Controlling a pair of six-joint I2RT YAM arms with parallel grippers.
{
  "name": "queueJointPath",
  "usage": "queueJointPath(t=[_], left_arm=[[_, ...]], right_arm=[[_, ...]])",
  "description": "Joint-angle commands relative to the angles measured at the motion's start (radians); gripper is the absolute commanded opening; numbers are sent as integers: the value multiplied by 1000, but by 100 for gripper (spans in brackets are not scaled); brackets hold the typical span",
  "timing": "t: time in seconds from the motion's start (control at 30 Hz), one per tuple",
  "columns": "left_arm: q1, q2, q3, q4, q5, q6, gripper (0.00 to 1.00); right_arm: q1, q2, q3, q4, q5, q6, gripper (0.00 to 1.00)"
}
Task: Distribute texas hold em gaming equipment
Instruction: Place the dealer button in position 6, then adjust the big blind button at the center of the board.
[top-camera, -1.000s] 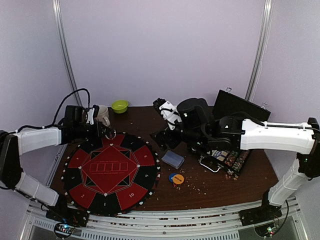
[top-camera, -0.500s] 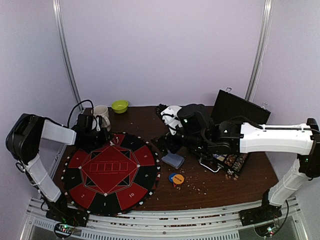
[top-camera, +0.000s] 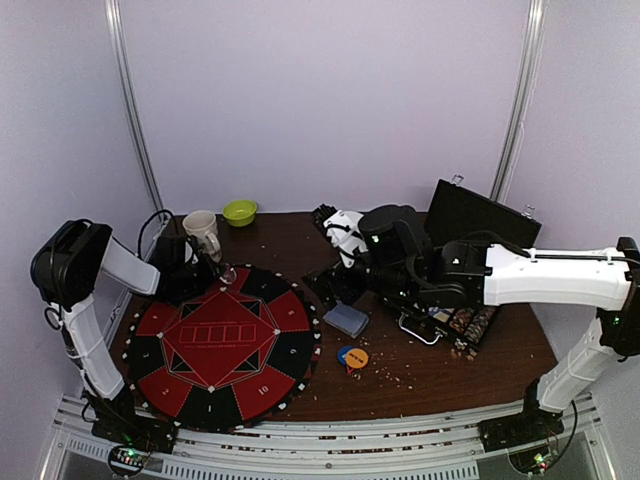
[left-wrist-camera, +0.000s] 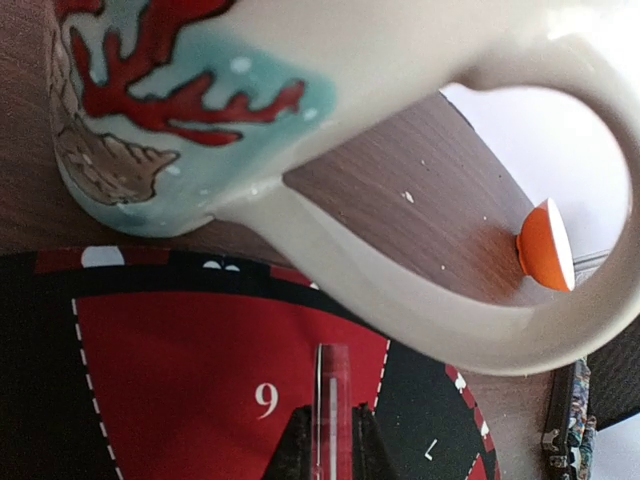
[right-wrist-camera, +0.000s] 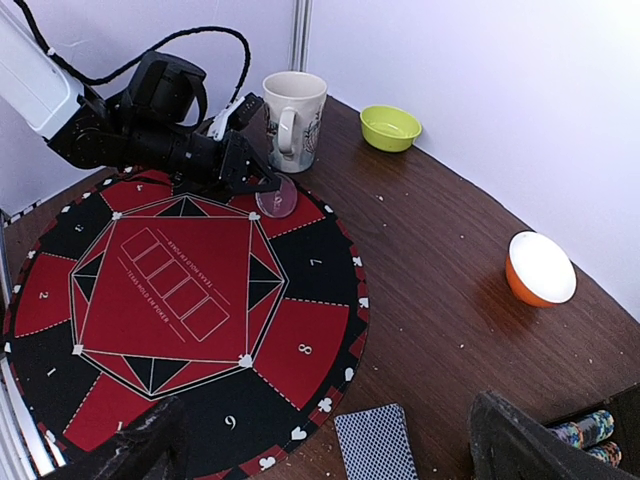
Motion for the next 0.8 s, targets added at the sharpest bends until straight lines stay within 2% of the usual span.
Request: queueJointPath(t=[0.0, 0.17, 0.27, 0.37, 0.5, 0.67, 0.77], left_arm=[[6, 33, 6, -8, -39, -38, 15], [4, 15, 28, -179, -75, -35, 49], [4, -42, 6, -213, -106, -28, 66], [5, -112, 5, -279, -156, -6, 72], [4, -209, 5, -384, -236, 6, 81], [-13, -362, -19, -472, -281, 47, 82], [-90, -485, -26, -518, -349, 121, 82]], right_arm=[[-1, -30, -14, 2, -3, 14, 99], [-1, -23, 9, -45, 18, 29, 100], [-8, 0, 42, -134, 40, 68, 100], [-27, 32, 71, -241, 10, 149, 100], [-111, 50, 43, -334, -182, 285, 93], [-164, 40, -41, -350, -275, 401, 85], [-186, 36, -98, -327, -309, 447, 82]])
